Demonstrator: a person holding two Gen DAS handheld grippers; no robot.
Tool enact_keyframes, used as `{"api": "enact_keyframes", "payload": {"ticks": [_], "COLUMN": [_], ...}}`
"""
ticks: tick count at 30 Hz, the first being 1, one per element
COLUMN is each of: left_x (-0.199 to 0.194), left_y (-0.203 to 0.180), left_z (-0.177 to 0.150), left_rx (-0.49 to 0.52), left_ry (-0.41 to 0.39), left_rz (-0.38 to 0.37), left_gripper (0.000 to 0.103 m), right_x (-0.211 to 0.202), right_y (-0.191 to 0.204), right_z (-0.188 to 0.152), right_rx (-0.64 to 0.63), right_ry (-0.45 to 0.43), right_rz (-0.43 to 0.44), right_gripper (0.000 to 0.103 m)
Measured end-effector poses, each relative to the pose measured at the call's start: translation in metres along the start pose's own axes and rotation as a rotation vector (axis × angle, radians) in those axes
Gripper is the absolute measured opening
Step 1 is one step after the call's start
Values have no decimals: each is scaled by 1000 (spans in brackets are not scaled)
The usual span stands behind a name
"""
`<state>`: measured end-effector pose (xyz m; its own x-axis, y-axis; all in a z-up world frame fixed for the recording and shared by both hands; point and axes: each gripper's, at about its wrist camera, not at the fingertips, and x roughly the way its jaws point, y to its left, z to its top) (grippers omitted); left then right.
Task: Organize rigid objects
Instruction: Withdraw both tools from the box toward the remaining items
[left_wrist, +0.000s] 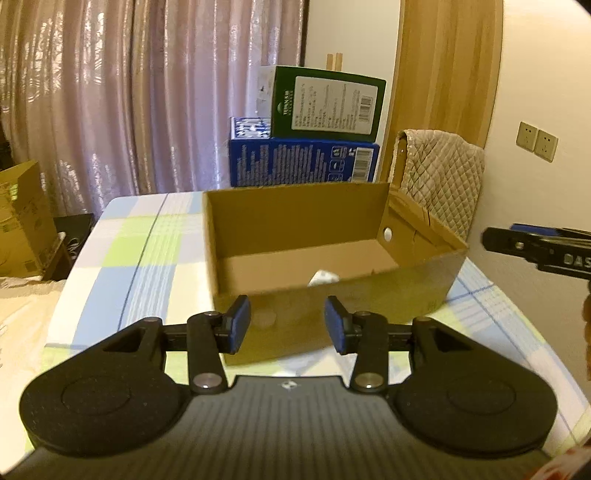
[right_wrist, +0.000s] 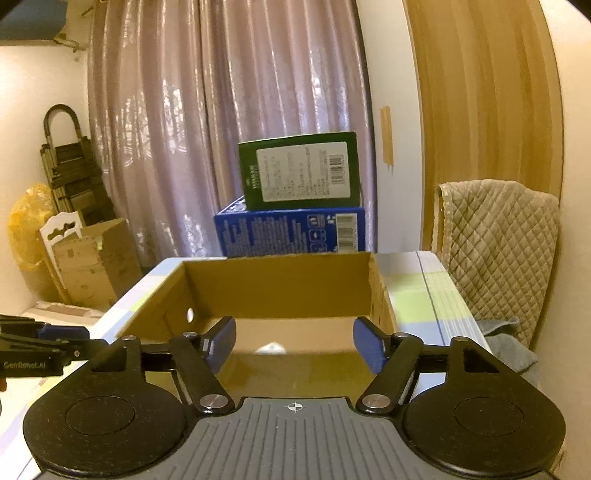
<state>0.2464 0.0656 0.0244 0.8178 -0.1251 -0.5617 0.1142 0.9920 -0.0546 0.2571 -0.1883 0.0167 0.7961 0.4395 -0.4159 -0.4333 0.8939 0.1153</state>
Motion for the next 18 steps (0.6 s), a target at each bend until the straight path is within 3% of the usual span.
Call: {"api": "enact_keyframes", "payload": {"ticks": [8,11,15,18], "left_x": [-30,-35,-38,-31], "left_y": [15,19,23,24], "left_z": [-54,-71,-94,-110], "left_rx": [-15,-8,0,20], "left_ry": [28,35,27,47], "left_rz": [49,73,62,62], "left_gripper": [48,50,63,65], "right_x": [-39,-41,-37,-33], "right_y": [12,14,18,21], "right_z": [-61,-83,-106,-119], "right_rx": [13,36,76,50], "right_ry": [41,67,113,129], "right_rz": [3,-2,-2,3], "right_gripper": [76,79,83,87]}}
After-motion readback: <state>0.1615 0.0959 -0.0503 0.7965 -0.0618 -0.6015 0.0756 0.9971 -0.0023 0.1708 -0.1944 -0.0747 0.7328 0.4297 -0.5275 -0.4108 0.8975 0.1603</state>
